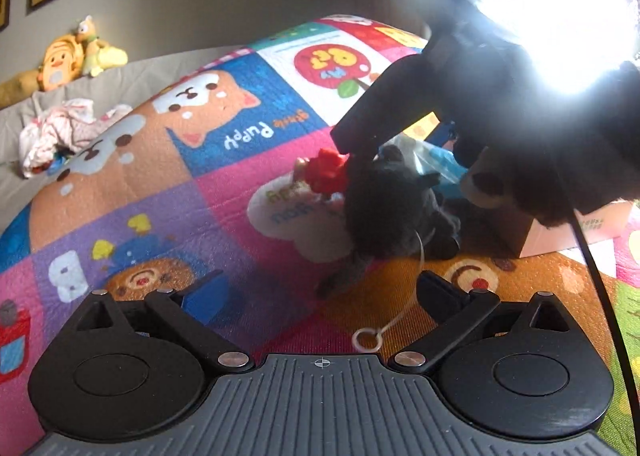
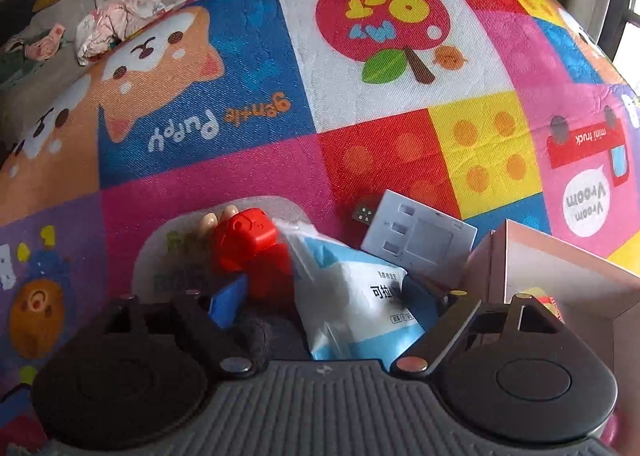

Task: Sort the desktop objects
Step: 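Grasp the blue wet-wipes pack with the right tool, then grasp the red figure with the left tool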

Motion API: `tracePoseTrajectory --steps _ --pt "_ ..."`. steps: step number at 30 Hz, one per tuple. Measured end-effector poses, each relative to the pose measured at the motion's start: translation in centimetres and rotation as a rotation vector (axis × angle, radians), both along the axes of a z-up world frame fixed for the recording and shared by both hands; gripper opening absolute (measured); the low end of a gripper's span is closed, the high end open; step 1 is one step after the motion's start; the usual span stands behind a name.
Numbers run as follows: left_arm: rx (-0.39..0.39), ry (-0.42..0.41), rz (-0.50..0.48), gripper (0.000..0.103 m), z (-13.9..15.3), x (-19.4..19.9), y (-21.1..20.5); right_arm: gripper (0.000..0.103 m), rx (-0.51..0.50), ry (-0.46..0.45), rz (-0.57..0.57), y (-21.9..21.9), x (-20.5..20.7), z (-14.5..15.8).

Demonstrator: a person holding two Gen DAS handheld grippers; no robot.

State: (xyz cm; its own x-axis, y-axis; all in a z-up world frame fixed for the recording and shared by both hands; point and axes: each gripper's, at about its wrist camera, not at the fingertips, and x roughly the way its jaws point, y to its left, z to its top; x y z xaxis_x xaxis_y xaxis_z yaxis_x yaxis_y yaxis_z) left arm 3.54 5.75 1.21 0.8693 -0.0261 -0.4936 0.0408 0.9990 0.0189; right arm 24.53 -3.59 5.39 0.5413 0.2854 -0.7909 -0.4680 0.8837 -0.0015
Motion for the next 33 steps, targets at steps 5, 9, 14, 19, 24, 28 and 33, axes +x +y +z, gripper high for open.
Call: tracePoseTrajectory --steps 5,9,14,19,24,28,33 --pt "0.015 -0.016 -0.051 0.103 -0.1 -0.6 -0.5 0.060 0.080 0.047 0.110 -1.3 -4.4 1.0" --pt "0.095 -0.034 -0.107 0.103 -0.1 -1.2 -2.1 0.046 0.136 -0.013 0.129 -4.3 -7.9 2.9" --pt "0.108 -0.018 -0.052 0.103 -0.2 -0.9 -2.0 0.040 0.241 0.021 0.142 -9.8 -12.2 4.1" --pt "0.135 0.016 0.025 0.103 0.0 0.8 -0.7 0.037 0.211 0.011 0.114 -14.2 -15.8 2.4" --pt "0.079 0.034 0.008 0.103 1.3 0.8 0.9 0.038 0.140 -0.111 0.144 -14.8 -18.5 1.6" --pt "0.074 0.024 0.174 0.103 2.5 1.5 3.5 0.054 0.135 -0.167 0.190 -14.4 -19.8 1.7" --pt "-0.017 0.118 0.253 0.103 1.4 6.5 6.6 0.067 0.161 -0.196 0.181 -15.1 -20.6 2.2"
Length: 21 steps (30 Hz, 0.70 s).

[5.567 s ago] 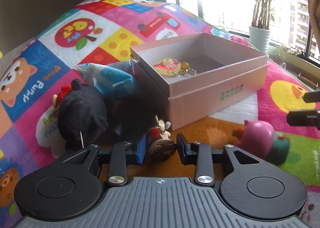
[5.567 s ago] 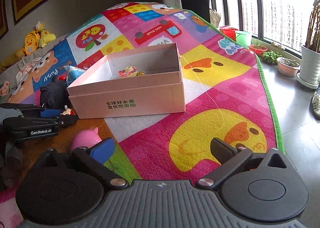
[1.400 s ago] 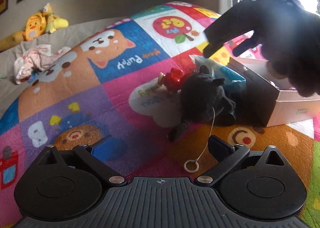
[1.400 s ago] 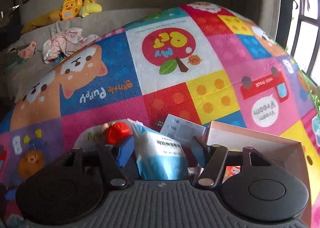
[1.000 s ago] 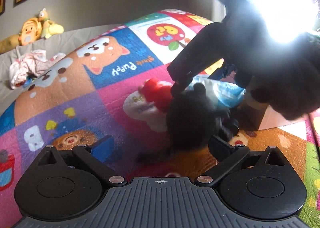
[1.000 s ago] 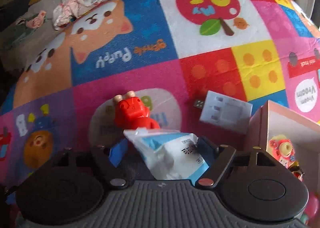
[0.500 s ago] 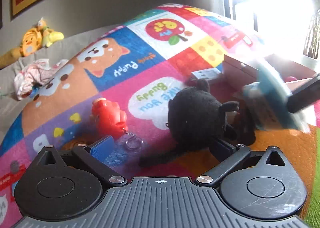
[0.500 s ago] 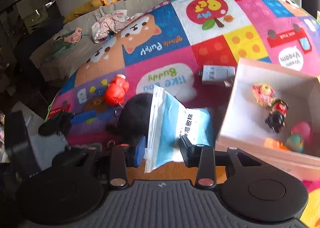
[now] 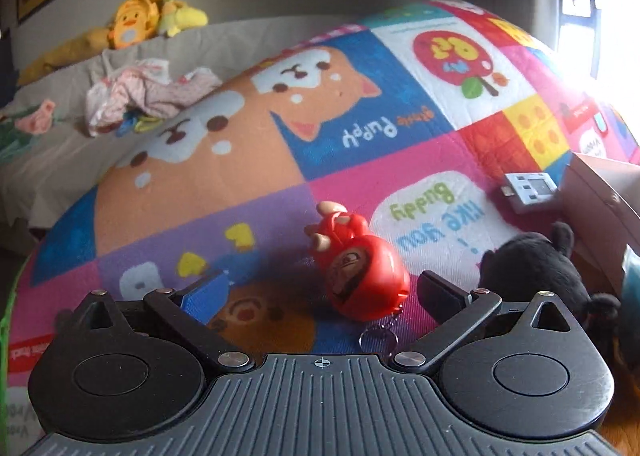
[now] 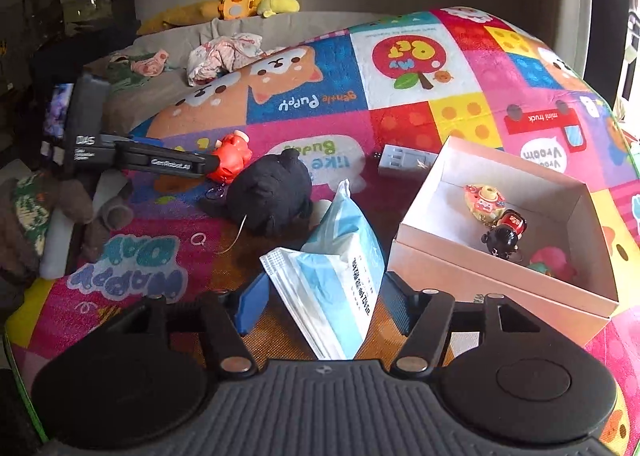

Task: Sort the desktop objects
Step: 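Grasp the red figure with the left tool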

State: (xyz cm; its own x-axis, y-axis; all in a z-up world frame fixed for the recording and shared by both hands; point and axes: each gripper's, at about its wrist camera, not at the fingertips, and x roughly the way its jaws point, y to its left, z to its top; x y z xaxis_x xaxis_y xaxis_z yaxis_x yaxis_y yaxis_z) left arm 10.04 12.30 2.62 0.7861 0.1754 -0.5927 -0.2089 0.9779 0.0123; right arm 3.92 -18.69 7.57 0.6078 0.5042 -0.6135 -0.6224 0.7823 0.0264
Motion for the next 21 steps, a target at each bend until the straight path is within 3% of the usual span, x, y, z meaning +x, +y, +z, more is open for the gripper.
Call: tracePoseTrajectory --steps 3,5,8,9,10,12,14,17,18,21 --pt "-0.013 0.027 -0.010 0.099 -1.1 2.6 0.0 0.077 -0.026 -0.076 -0.017 0.1 -0.8 0.3" --pt "0.018 0.046 -0.022 0.077 -1.6 4.0 -0.5 0.079 -0.098 -0.161 -0.015 1.1 -1.3 0.1" --pt "0.050 0.071 -0.028 0.064 -2.5 5.0 -0.9 0.079 -0.146 -0.198 -0.009 2.9 -0.9 -0.8" --pt "0.060 0.064 -0.037 0.063 -2.5 4.7 -1.0 0.079 -0.151 -0.186 -0.006 3.5 -0.5 -1.3" --pt "0.067 0.058 -0.048 0.055 -2.4 4.3 -1.2 0.079 -0.153 -0.169 0.000 4.2 -0.1 -1.8" --pt "0.077 0.046 -0.069 0.055 -1.9 3.1 -1.4 0.083 -0.154 -0.140 0.014 5.4 0.7 -3.0" --pt "0.059 0.009 -0.097 0.055 -0.7 1.1 -1.6 0.097 -0.125 -0.127 0.002 6.1 1.3 -3.7" --pt "0.016 -0.078 -0.173 0.055 2.2 -2.6 -2.5 0.098 -0.069 -0.058 -0.027 6.1 2.7 -3.9" --pt "0.008 -0.114 -0.216 0.055 3.3 -4.0 -3.1 0.097 -0.035 -0.003 -0.026 5.8 3.3 -4.0" --pt "0.010 -0.197 -0.330 0.055 6.1 -7.0 -5.7 0.072 0.079 0.175 0.003 4.4 4.7 -4.4"
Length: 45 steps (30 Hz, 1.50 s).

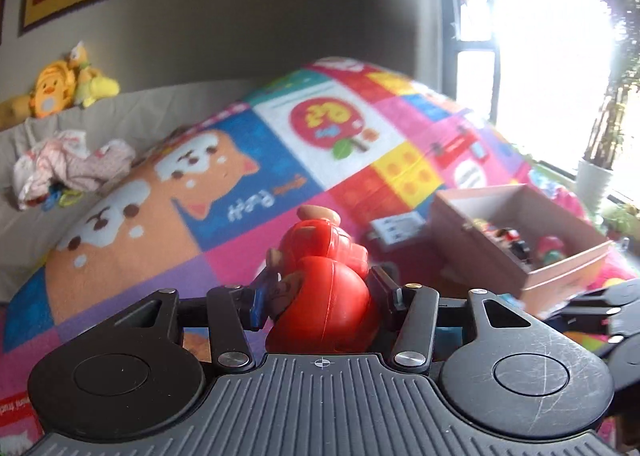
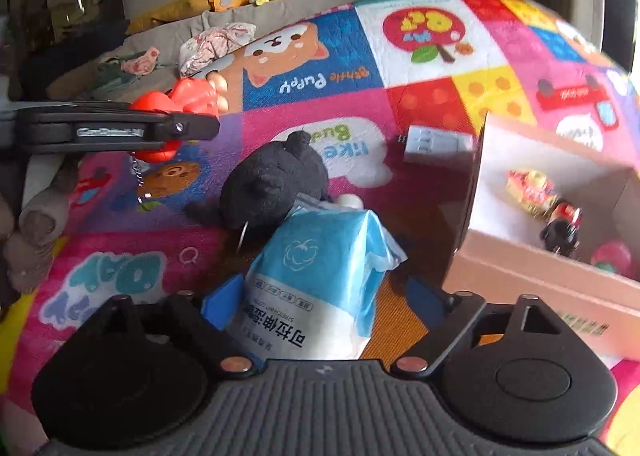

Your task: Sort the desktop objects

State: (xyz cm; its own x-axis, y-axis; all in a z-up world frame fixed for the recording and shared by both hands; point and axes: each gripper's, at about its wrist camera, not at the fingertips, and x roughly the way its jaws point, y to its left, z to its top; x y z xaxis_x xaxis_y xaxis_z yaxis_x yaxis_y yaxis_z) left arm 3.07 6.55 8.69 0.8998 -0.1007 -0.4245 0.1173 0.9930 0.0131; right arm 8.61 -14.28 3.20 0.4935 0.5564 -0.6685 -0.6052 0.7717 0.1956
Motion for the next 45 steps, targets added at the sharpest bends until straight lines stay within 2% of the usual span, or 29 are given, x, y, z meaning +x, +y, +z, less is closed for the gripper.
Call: tracePoseTrajectory --steps 1,3,5,8,13,18,20,22,24,26,28,29,31,34,37,39,40,43,45 --pt "-0.002 -0.018 -0.035 0.055 0.6 -0.6 -0.9 0.061 0.026 0.043 -0.003 -0.4 0.2 -0.1" --pt "-0.008 -0.031 -0.103 0.055 1.2 -1.5 -2.8 0.056 0.064 0.096 -0.022 -1.4 0.2 -0.1" --pt "0.005 -0.028 -0.173 0.055 1.1 -2.3 -4.6 0.054 0.076 0.104 -0.032 -2.9 -0.7 0.1" --pt "0.064 -0.004 -0.236 0.055 -0.4 -3.3 -7.1 0.054 0.054 0.064 -0.082 -6.3 -2.6 0.7" --pt "0.118 0.100 -0.264 0.057 -4.3 -2.8 -10.0 0.055 -0.014 0.014 -0.222 -12.4 -5.5 1.0" --pt "0.124 0.137 -0.336 0.071 -5.4 -3.2 -11.9 0.061 -0.002 -0.009 -0.353 -16.6 -6.9 1.1" --pt "0.113 0.146 -0.365 0.080 -5.4 -3.6 -12.0 0.067 0.014 -0.042 -0.384 -17.4 -7.2 1.5" --pt "0.092 0.155 -0.400 0.082 -5.2 -4.2 -11.8 0.069 0.018 -0.081 -0.390 -17.4 -7.5 2.0" --pt "0.084 0.145 -0.401 0.088 -4.7 -4.7 -11.3 0.073 0.011 -0.131 -0.362 -16.4 -7.8 2.7" --pt "0.107 0.111 -0.356 0.095 -4.0 -4.9 -10.5 0.080 0.001 -0.179 -0.299 -14.5 -8.0 3.3" --pt "0.122 0.077 -0.267 0.096 -3.2 -4.6 -9.2 0.088 -0.002 -0.213 -0.216 -12.4 -8.2 3.6" --pt "0.113 0.072 -0.214 0.097 -2.7 -4.2 -8.3 0.096 -0.004 -0.224 -0.163 -11.2 -8.3 3.7" --pt "0.080 0.070 -0.114 0.098 -2.1 -3.4 -6.2 0.103 -0.027 -0.240 -0.031 -8.3 -8.2 3.4" --pt "0.025 0.081 0.008 0.098 -1.5 -2.7 -3.5 0.103 -0.108 -0.240 0.133 -3.8 -8.1 2.0" --pt "-0.015 0.098 0.039 0.099 -1.5 -2.7 -1.9 0.103 -0.172 -0.190 0.248 -0.7 -7.8 0.2" --pt "-0.011 0.107 0.037 0.100 -1.8 -3.1 -1.6 0.085 -0.204 -0.133 0.289 0.4 -7.7 -0.5" --pt "-0.009 0.112 0.033 0.100 -1.9 -3.1 -1.7 0.073 -0.216 -0.119 0.286 0.5 -7.8 -0.6" --pt "-0.022 0.123 0.009 0.100 -2.2 -3.0 -2.4 0.069 -0.174 -0.080 0.229 -0.7 -7.7 0.0" --pt "-0.034 0.123 -0.030 0.100 -2.1 -2.9 -3.6 0.065 -0.111 -0.064 0.165 -2.8 -7.6 1.1"
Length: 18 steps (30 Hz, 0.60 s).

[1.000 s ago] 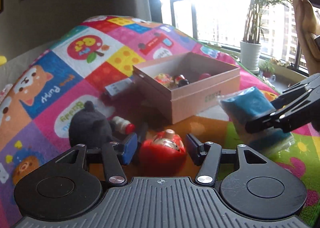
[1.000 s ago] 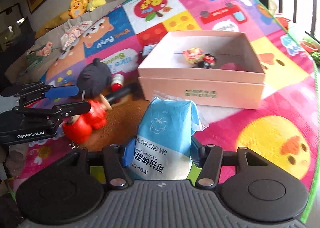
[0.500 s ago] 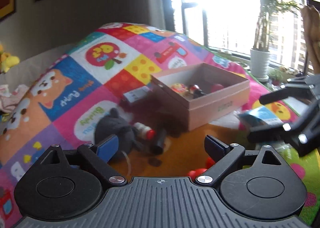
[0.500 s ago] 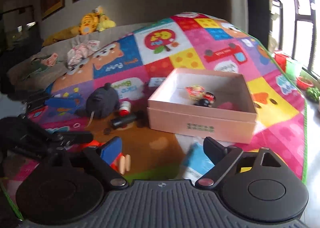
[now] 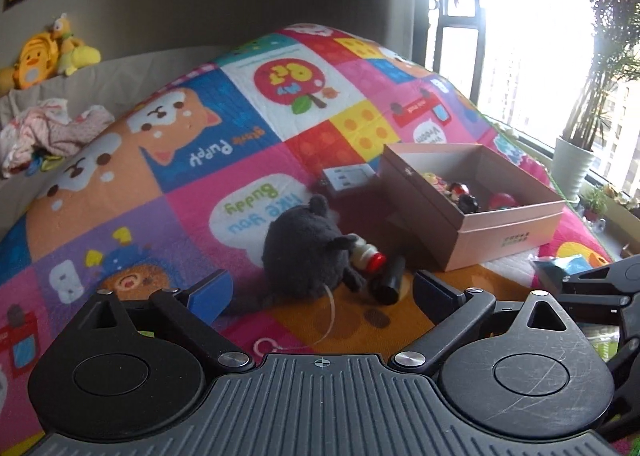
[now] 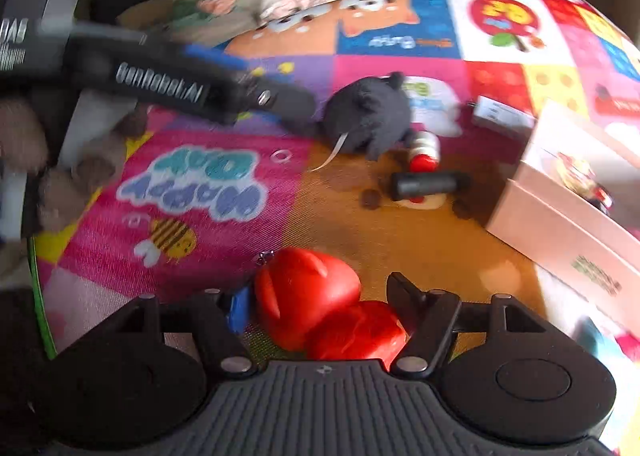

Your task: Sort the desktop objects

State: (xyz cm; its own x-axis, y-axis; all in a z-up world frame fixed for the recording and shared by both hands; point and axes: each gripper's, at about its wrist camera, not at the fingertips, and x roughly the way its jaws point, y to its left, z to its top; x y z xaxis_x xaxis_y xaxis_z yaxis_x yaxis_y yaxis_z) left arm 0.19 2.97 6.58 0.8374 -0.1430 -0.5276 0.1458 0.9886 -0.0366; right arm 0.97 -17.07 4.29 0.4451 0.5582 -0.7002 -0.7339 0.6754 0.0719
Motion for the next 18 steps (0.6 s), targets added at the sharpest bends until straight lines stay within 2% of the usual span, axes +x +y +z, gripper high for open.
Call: tracePoseTrajectory --steps 1,3,4,7,11,15,18 --pt "-0.004 -0.003 -0.027 0.100 0.1 0.0 -0.8 0.052 0.039 0.005 -0.030 -1.3 0.1 0.8" --pt "-0.005 -0.010 -0.096 0.101 0.2 0.0 -2.8 0.052 0.103 0.002 -0.130 -4.5 0.2 2.6" --pt "-0.007 -0.012 -0.128 0.101 0.3 0.0 -3.8 0.052 0.125 -0.030 -0.191 -6.5 0.1 3.6" --pt "-0.019 -0.008 -0.238 0.101 0.3 0.1 -7.3 0.052 0.165 -0.068 -0.316 -10.8 -0.2 4.7" --pt "-0.038 0.070 -0.409 0.101 -0.6 0.3 -13.0 0.052 0.178 -0.087 -0.435 -14.8 -0.4 4.4" --pt "-0.009 0.119 -0.568 0.101 -2.7 0.6 -19.5 0.052 0.307 -0.009 -0.486 -18.0 0.8 3.1" --pt "0.060 0.149 -0.587 0.101 -4.2 1.1 -22.0 0.052 0.393 0.051 -0.520 -19.3 1.9 1.9"
